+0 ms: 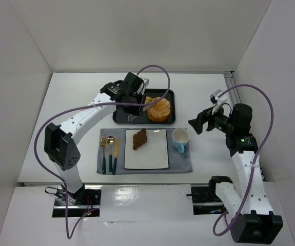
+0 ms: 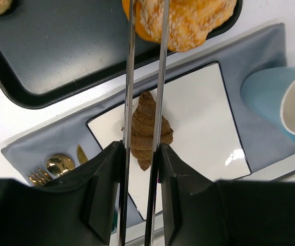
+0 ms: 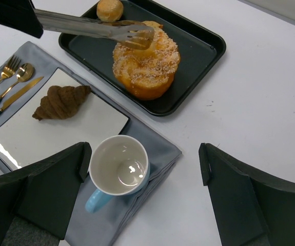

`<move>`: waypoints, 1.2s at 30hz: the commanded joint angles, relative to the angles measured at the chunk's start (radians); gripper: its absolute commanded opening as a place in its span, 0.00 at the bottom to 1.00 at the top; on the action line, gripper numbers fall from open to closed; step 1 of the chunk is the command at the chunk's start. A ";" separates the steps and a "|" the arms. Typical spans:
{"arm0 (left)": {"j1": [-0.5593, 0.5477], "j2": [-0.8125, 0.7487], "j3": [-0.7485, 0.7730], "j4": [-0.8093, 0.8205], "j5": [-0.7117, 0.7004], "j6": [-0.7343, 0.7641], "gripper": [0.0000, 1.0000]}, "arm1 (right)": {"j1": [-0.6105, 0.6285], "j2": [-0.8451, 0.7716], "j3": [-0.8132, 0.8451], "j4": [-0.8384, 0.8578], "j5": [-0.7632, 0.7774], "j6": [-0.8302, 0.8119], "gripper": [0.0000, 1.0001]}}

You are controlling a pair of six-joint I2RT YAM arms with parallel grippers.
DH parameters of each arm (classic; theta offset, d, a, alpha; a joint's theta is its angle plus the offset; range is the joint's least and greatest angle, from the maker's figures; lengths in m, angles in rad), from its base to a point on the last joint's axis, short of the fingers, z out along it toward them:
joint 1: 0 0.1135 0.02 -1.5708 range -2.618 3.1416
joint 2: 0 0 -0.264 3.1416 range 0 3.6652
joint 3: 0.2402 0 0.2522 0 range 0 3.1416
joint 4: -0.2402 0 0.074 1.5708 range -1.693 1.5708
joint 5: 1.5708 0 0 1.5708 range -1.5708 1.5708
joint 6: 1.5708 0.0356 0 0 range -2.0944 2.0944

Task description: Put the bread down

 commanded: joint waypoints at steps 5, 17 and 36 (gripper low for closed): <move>0.003 -0.090 0.153 -0.022 0.022 0.003 0.00 | 0.004 -0.007 0.011 0.013 -0.016 -0.014 0.99; -0.006 -0.237 0.114 -0.079 0.065 -0.006 0.00 | 0.004 -0.007 0.011 0.013 -0.016 -0.014 0.99; -0.077 -0.711 -0.382 -0.168 0.203 -0.070 0.00 | 0.004 0.002 0.011 0.013 -0.007 -0.014 0.99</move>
